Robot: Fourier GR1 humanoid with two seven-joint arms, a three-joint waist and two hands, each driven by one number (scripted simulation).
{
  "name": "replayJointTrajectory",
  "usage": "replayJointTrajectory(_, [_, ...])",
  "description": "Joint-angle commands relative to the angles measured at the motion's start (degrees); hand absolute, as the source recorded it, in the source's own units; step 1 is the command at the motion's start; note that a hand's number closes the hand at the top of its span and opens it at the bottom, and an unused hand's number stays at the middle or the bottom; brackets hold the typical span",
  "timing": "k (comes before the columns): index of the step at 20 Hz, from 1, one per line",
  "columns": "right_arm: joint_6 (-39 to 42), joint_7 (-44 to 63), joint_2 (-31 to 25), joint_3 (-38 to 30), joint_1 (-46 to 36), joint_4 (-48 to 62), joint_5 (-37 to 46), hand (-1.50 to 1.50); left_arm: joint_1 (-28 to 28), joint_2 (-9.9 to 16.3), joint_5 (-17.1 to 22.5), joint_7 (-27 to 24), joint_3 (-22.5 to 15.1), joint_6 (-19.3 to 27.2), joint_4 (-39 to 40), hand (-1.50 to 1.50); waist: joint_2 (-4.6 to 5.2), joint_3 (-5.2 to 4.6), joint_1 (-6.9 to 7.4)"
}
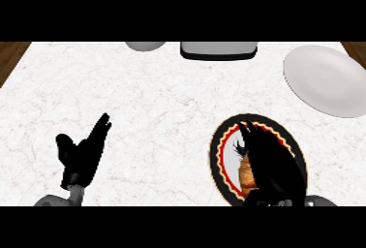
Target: Pick the croissant from the plate and place it in the plate
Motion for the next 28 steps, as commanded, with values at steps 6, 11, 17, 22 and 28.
replayJointTrajectory(6, [2.80, 7.13, 3.72, 1.74, 1.57, 6.95, 8.09, -1.50, 0.61, -2.66, -1.31, 1.71, -1.25, 0.10, 1.56, 0.00, 0.42, -0.41, -0.32])
replayJointTrajectory(11, [4.83, 6.33, 4.11, -0.49, 1.95, 8.72, 9.18, -1.50, -0.07, -3.20, -1.53, 5.14, -0.91, 1.41, -0.61, 0.00, 0.37, -0.38, -0.39])
replayJointTrajectory(17, [6.41, 3.56, 7.17, -1.92, 4.25, 10.80, 9.84, -1.50, 2.00, -1.75, -0.77, 1.43, 1.37, -3.64, 1.55, 0.00, 0.39, -0.40, -0.26])
replayJointTrajectory(22, [5.44, 0.50, 10.46, -1.46, 3.68, 18.57, 13.40, -1.50, 1.52, -2.91, -1.63, 2.14, 1.42, -3.08, 1.51, 0.00, 0.51, -0.38, -0.06])
replayJointTrajectory(28, [11.38, -3.88, 6.68, -1.58, 5.00, 14.50, 13.31, 1.50, 2.35, -2.85, -1.80, 0.69, 3.09, -4.78, 3.14, 0.00, 0.38, -0.40, -0.42])
